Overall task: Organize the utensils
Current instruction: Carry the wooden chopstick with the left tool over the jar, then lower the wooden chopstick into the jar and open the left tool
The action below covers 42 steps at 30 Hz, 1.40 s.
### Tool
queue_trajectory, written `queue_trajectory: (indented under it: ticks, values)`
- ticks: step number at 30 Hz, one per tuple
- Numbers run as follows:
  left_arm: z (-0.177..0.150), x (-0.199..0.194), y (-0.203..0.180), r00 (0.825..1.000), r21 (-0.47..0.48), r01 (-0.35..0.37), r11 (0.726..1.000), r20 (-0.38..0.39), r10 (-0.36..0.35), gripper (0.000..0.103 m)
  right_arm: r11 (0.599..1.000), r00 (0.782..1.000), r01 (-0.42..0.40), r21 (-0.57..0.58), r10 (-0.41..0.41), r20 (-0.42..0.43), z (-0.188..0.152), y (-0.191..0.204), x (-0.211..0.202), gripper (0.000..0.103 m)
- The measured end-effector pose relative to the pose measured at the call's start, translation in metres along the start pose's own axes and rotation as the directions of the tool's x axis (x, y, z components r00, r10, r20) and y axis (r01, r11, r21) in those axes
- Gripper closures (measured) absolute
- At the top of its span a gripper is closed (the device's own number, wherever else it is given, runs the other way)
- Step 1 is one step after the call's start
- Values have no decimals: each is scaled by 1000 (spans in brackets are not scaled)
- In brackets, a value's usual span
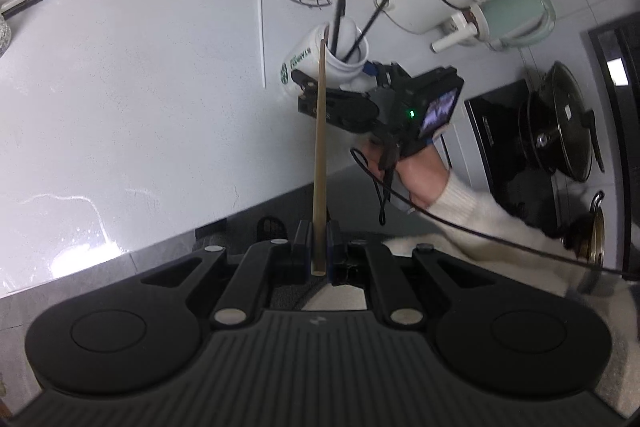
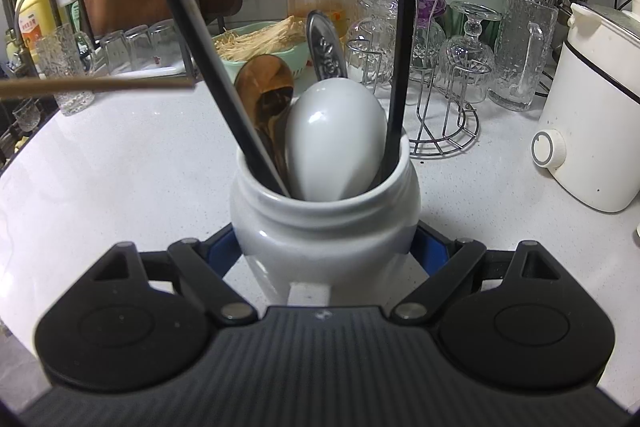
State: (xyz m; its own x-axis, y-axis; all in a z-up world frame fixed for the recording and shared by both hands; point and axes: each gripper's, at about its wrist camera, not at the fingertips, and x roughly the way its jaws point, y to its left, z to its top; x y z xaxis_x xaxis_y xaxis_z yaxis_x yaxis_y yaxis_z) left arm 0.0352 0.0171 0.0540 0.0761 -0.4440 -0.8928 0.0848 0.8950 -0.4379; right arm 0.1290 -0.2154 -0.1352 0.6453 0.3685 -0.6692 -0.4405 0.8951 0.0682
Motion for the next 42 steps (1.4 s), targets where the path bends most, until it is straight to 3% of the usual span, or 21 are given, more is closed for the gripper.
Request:
queue_trajectory:
  ticks: [5,13,21,30,35,42]
  values:
    - [-3,0,-14,1000,33,17,999,-12,-17,95,1000,1000,2,5,-2,2,-1,0,0,12]
    - [18,18,-38,999,136,-14,991,-31,19,95,1000,1000,-4,-1,4,4,-1,0,-1,12]
    - [43,45,-33,991,176,-73,982,-96,91,95,1000,1000,-10,7,10,21,-3,-1,-2,12]
    - [76,54,-54,981,285,-101,953,-132,144,95,1000,1000,-9,7,9,29,-5,-1,-2,12]
    - [97,60,-68,974,361,-122,924,-136,182,95,1000,1000,-4,14,4,28,-4,0,-2,12]
    - [136,63,-82,978,431,-146,890,-75,196,95,1000,999,12,28,-13,30,-5,2,-2,12]
